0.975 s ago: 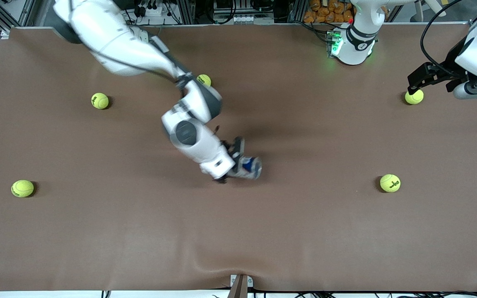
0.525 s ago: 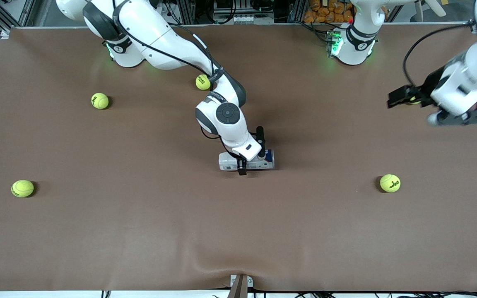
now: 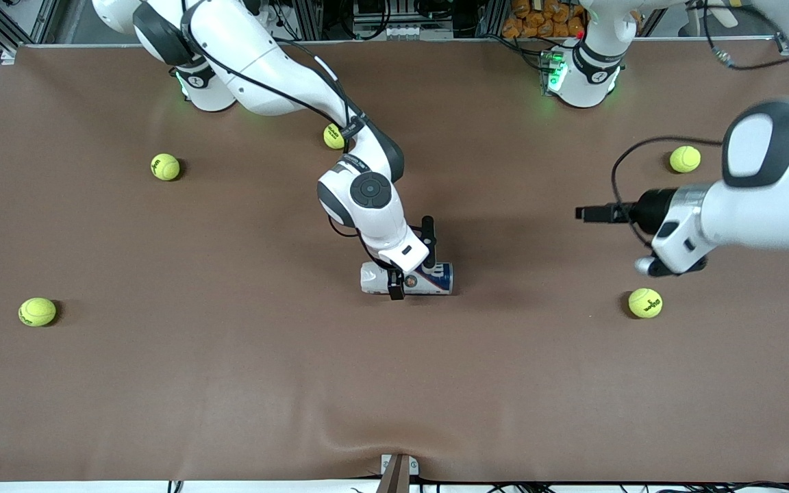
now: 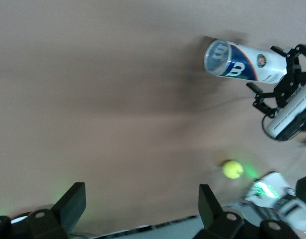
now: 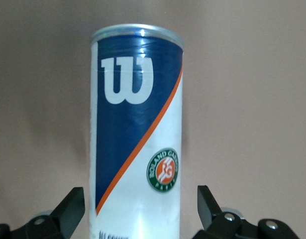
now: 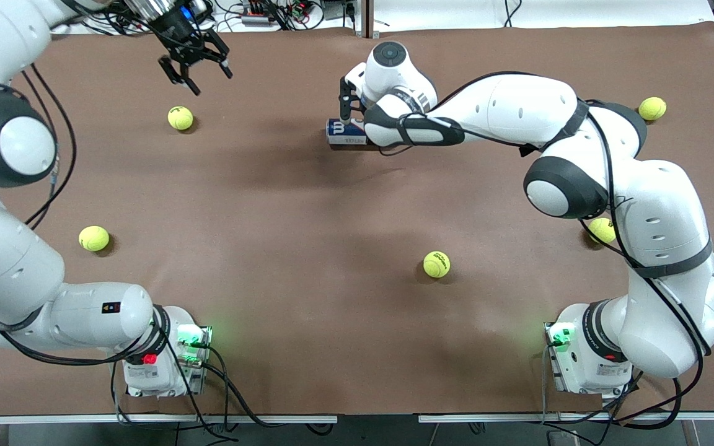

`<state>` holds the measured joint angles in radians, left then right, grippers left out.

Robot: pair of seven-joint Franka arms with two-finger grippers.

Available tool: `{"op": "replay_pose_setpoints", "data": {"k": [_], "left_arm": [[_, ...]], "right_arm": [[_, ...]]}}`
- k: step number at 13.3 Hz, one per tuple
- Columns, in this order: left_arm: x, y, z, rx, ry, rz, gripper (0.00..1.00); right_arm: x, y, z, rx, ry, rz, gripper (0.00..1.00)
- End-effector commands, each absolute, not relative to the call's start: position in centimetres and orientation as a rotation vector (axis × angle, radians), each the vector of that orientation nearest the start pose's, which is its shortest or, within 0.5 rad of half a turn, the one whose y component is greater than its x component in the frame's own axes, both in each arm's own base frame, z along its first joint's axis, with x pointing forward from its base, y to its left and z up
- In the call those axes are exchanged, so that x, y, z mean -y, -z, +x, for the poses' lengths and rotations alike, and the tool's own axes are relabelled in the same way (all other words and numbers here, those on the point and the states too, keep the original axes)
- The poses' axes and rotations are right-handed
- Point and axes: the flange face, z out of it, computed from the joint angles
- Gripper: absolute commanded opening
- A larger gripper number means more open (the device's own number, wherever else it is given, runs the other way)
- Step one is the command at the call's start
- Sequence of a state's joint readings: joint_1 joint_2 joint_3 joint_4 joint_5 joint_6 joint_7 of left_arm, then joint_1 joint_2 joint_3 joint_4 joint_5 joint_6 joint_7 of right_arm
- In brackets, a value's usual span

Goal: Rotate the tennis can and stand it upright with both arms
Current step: 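Grasp the can's end with the left gripper while the right gripper releases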

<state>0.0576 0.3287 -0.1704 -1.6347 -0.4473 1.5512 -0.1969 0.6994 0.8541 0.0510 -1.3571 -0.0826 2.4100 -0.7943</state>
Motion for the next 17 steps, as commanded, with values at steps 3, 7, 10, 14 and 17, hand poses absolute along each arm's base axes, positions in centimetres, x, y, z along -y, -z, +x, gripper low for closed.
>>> {"op": "replay_pose_setpoints", "data": {"k": [3,7,10,14,17], "left_arm": [[13.7,-36.1,60.4,0.443,-0.923,-3.548,1.00],[17.9,-30.1,58.2,0.660,-1.018,-3.610,1.00],[20.5,-27.2,56.6,0.764,-1.036,-3.686,1.00],[21.4,-22.2,55.6,0.740,-1.057,-3.867,1.00],[22.4,-19.7,54.5,0.665,-0.992,-3.986,1.00]], "right_arm": [[-50.1,-30.8,55.1,-2.173,-0.199,2.405,1.00],[-44.4,-33.7,58.2,-2.034,-0.105,2.568,1.00],[-39.4,-36.6,60.2,-1.790,0.001,2.747,1.00],[-27.0,-38.9,66.0,-1.314,0.010,2.982,1.00],[-18.2,-42.5,67.0,-1.137,0.087,3.065,1.00]]}}
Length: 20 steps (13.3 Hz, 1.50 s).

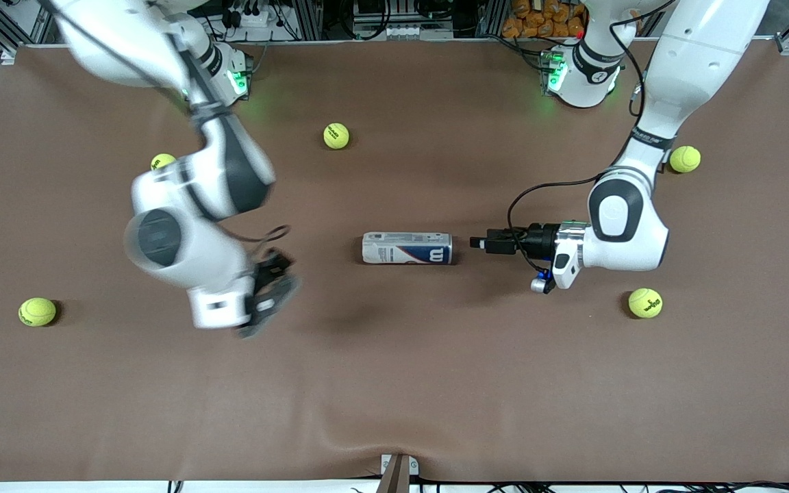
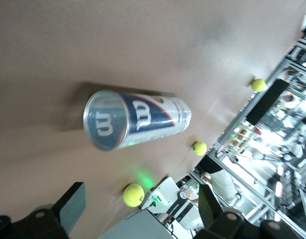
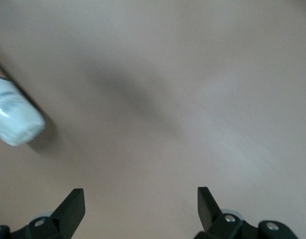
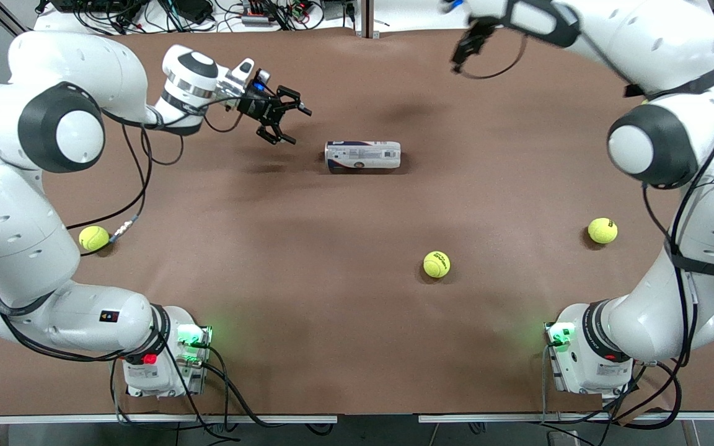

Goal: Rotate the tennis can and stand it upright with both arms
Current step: 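Grasp the can's end with the left gripper while the right gripper releases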

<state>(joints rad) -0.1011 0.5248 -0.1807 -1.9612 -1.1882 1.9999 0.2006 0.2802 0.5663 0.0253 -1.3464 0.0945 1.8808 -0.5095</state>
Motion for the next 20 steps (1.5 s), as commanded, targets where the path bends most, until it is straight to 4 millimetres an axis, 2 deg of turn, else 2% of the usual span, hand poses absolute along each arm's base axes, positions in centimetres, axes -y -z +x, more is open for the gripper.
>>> {"op": "replay_pose_setpoints", "data": {"k": [1,3,4,5,7,8,10,11,12,14,15,16,18,20], "left_arm": [[22.6,-18.6,54.2,-0.314,0.487,2.010,0.99],[23.2,-16.2,53.5,-0.227,0.434,1.981,0.89],[23.3,-15.1,53.3,-0.220,0.404,1.952,0.86],[23.6,-14.2,53.1,-0.217,0.370,1.922,0.81],[24.6,-13.0,52.5,-0.166,0.300,1.886,0.61],[24.6,-12.6,52.6,-0.159,0.282,1.878,0.57],[24.9,-12.6,53.4,-0.151,0.263,1.870,0.57],[25.0,-12.6,53.8,-0.150,0.256,1.866,0.55],[25.8,-12.4,53.6,-0.158,0.260,1.855,0.49],[27.1,-12.5,53.3,-0.163,0.252,1.837,0.24],[27.2,-12.4,53.3,-0.164,0.254,1.835,0.10],[26.7,-13.1,54.2,-0.168,0.244,1.832,0.00],[26.6,-14.2,55.4,-0.173,0.233,1.819,0.00],[26.6,-16.1,57.2,-0.193,0.229,1.809,0.00]], "right_arm": [[-15.3,-44.4,66.8,0.995,-0.102,-2.842,1.00],[-10.0,-47.4,66.1,0.894,-0.143,-2.870,1.00],[-8.0,-48.9,65.5,0.856,-0.158,-2.877,1.00],[-6.4,-50.8,64.5,0.827,-0.182,-2.884,1.00],[-3.8,-54.8,61.9,0.642,-0.242,-2.957,1.00],[-2.5,-56.3,60.7,0.556,-0.277,-2.987,1.00],[0.5,-58.9,58.7,0.443,-0.303,-3.014,1.00],[1.2,-60.5,57.7,0.416,-0.288,-3.036,1.00],[1.7,-61.4,56.6,0.371,-0.287,-3.063,1.00],[3.6,-62.6,53.6,0.206,-0.278,-3.094,1.00],[3.7,-63.0,52.6,0.166,-0.265,-3.100,1.00],[4.0,-63.2,52.4,0.113,-0.258,-3.105,1.00],[4.7,-63.8,52.5,0.019,-0.230,-3.100,1.00],[4.5,-64.1,52.8,-0.123,-0.215,-3.103,1.00]]}}
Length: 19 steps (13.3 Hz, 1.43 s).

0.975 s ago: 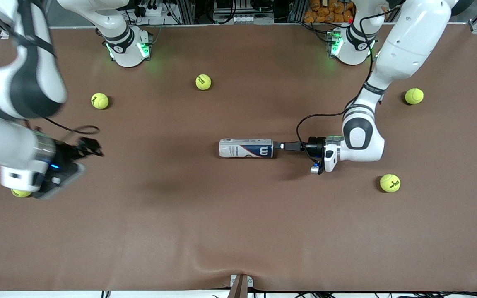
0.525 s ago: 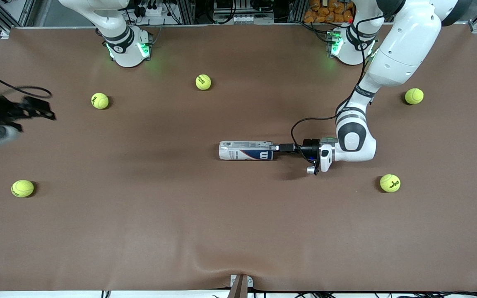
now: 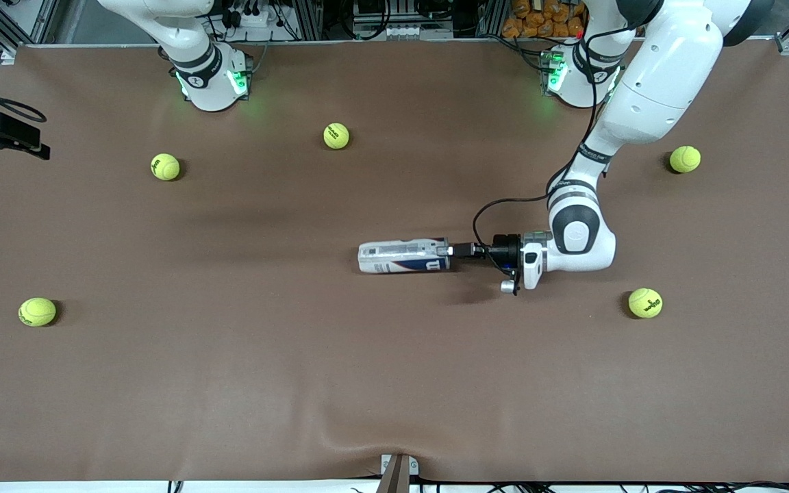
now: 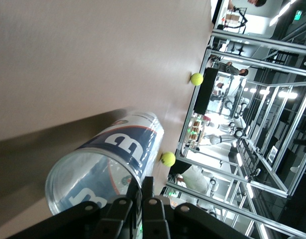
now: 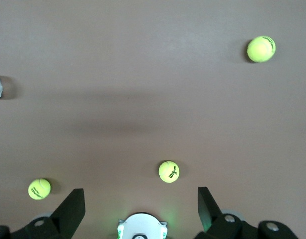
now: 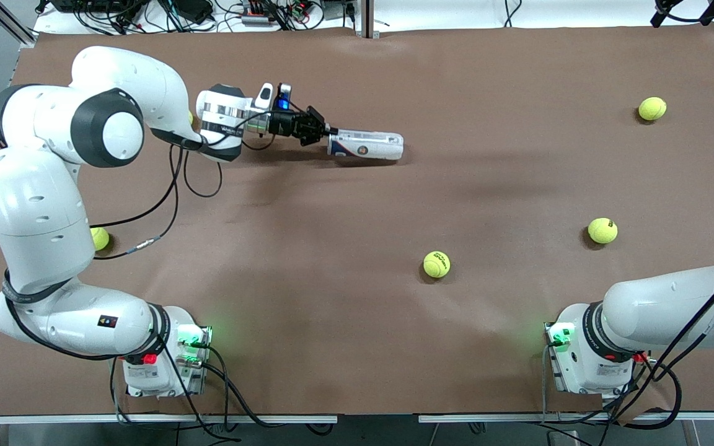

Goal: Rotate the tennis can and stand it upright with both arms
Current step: 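Rotate the held can upward with the left gripper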

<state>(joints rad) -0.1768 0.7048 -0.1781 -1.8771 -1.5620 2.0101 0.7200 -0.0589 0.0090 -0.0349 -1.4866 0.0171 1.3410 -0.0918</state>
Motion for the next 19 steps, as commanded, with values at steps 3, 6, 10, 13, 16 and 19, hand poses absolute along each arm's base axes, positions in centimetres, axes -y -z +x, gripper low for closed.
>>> {"op": "replay_pose_setpoints", "data": {"k": [3,6,10,13,16,19], "left_arm": [[27.8,-20.2,59.2,-0.245,0.257,1.785,0.00],[29.2,-25.5,60.8,-0.299,0.292,1.756,0.00],[32.1,-32.7,61.8,-0.407,0.436,1.777,0.00],[33.8,-36.6,61.7,-0.431,0.497,1.842,0.00],[34.4,-40.1,62.5,-0.456,0.512,1.991,0.00],[35.8,-41.4,62.2,-0.414,0.469,2.197,0.00]], "right_arm": [[3.7,-65.1,53.0,-0.145,-0.185,-3.107,1.00],[4.0,-65.8,52.9,-0.126,-0.164,-3.094,1.00],[4.0,-65.8,52.9,-0.127,-0.161,-3.088,1.00],[4.0,-66.1,52.9,-0.125,-0.154,-3.090,1.00],[3.9,-66.0,52.8,-0.120,-0.156,-3.090,1.00],[4.0,-66.2,52.8,-0.120,-0.144,-3.090,1.00]]}}
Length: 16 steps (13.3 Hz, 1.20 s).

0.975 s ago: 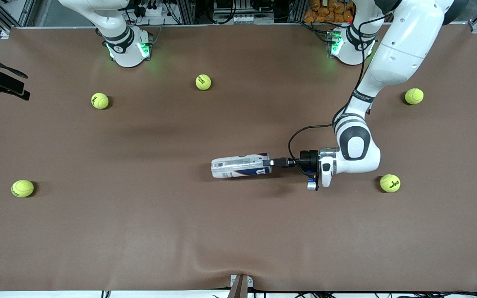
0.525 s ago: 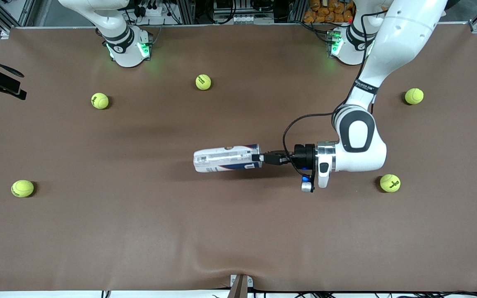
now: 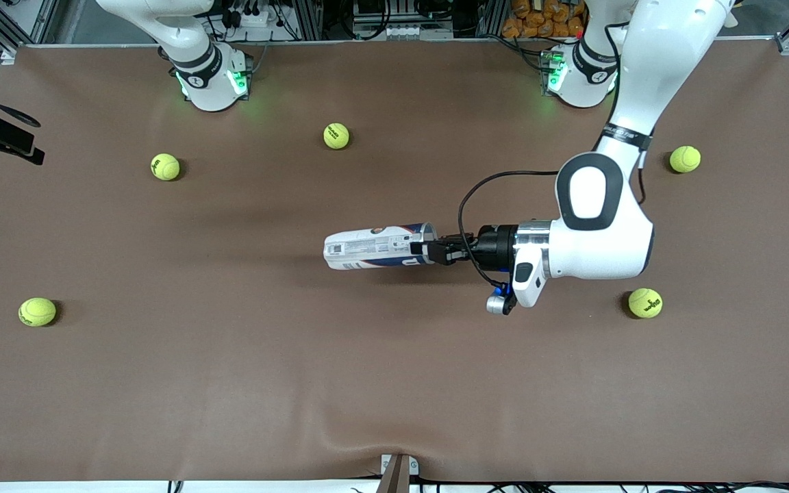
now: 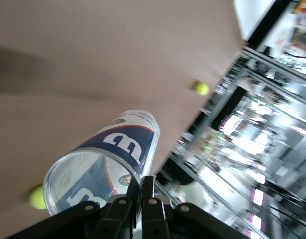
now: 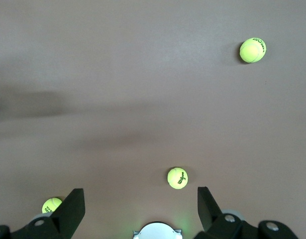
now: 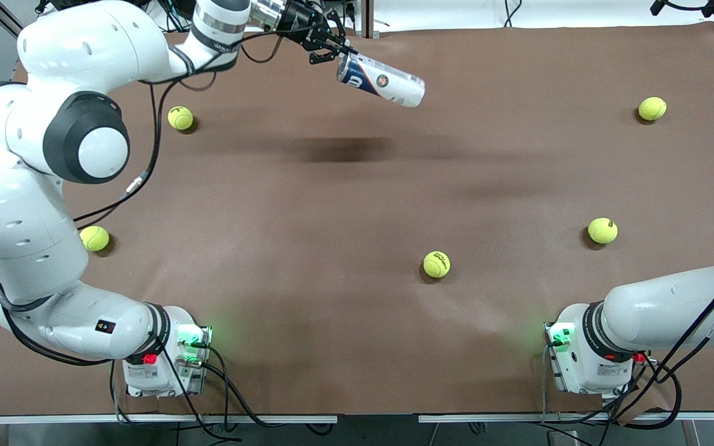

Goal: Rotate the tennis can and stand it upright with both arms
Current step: 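Rotate the held can upward with the left gripper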

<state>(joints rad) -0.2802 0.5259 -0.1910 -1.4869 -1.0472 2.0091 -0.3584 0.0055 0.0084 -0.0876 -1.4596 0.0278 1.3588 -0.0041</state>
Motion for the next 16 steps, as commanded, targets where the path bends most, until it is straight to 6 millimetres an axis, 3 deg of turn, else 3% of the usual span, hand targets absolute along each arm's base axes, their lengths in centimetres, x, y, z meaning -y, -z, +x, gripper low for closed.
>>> {"op": "replay_pose_setpoints", "data": {"k": [1,5,6,10,13,14,16], "left_arm": [[36.5,-41.4,61.7,-0.385,0.461,2.233,0.00],[37.9,-42.5,60.8,-0.267,0.350,2.452,0.00],[39.0,-42.9,60.3,-0.221,0.310,2.527,0.00],[42.1,-42.5,58.1,0.006,0.161,2.769,0.00],[44.9,-43.2,56.0,0.189,0.100,2.898,0.00],[44.9,-43.0,56.0,0.210,0.101,2.925,0.00],[46.9,-42.3,54.2,0.326,0.070,2.994,0.00]], "right_arm": [[3.7,-66.3,52.8,-0.113,-0.140,-3.091,1.00],[3.9,-66.9,52.6,-0.142,-0.129,-3.095,1.00],[4.2,-67.7,52.5,-0.149,-0.104,-3.104,1.00],[6.2,-67.4,52.7,-0.188,-0.098,-3.091,1.00],[6.4,-67.6,52.7,-0.210,-0.091,-3.105,1.00],[6.2,-67.6,52.7,-0.206,-0.091,-3.107,1.00],[6.0,-67.4,52.9,-0.198,-0.098,-3.107,1.00]]}}
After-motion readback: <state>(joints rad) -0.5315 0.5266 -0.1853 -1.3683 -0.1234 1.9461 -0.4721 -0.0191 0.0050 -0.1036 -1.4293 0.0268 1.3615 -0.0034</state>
